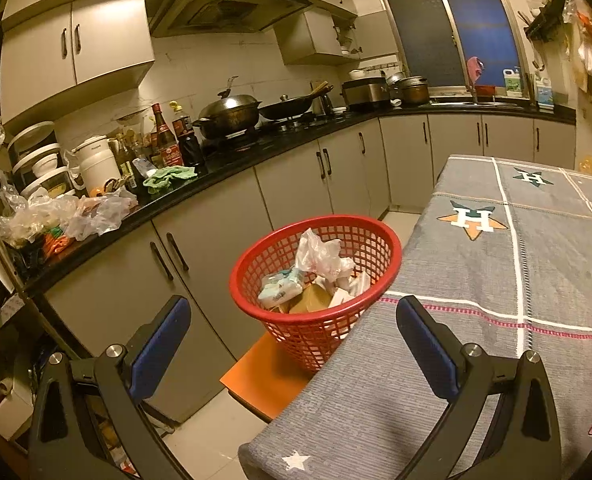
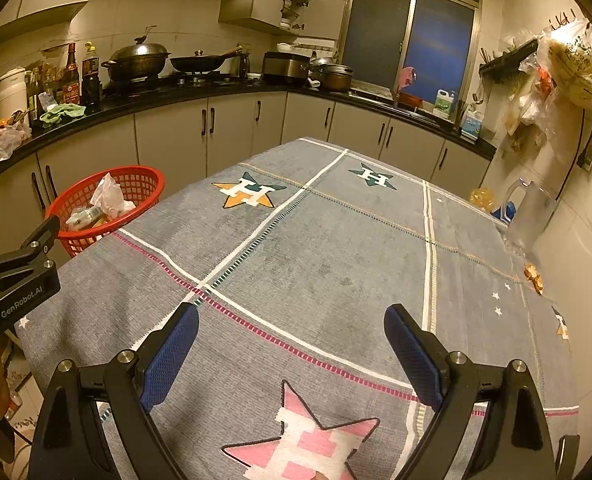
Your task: Collect trash
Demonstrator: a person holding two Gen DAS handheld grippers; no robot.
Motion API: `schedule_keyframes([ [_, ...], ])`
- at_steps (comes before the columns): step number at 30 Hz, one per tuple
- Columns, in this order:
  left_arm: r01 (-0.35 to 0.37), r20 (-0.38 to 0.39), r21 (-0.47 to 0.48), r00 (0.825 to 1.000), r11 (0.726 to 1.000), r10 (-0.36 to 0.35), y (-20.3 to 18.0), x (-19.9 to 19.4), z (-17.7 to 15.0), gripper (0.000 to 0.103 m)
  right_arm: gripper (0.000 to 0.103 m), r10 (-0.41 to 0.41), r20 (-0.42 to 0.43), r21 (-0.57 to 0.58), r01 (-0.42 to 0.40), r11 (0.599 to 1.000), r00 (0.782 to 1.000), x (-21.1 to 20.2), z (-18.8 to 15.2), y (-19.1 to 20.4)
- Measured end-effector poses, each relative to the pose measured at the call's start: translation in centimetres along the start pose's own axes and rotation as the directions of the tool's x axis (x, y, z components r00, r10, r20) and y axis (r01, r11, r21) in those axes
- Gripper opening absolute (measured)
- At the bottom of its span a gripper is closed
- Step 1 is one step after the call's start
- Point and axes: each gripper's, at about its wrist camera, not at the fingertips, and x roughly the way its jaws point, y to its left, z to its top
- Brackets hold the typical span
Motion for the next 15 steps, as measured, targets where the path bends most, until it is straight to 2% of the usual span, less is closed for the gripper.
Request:
schedule_keyframes([
  [15, 0.068, 0.014, 0.049, 0.998, 0.996, -0.069, -3.2, -0.9, 0.0, 0.102, 0.096, -0.059, -0.036, 0.088, 0.062, 0.994, 0.998, 0.3, -1.4, -3.0],
])
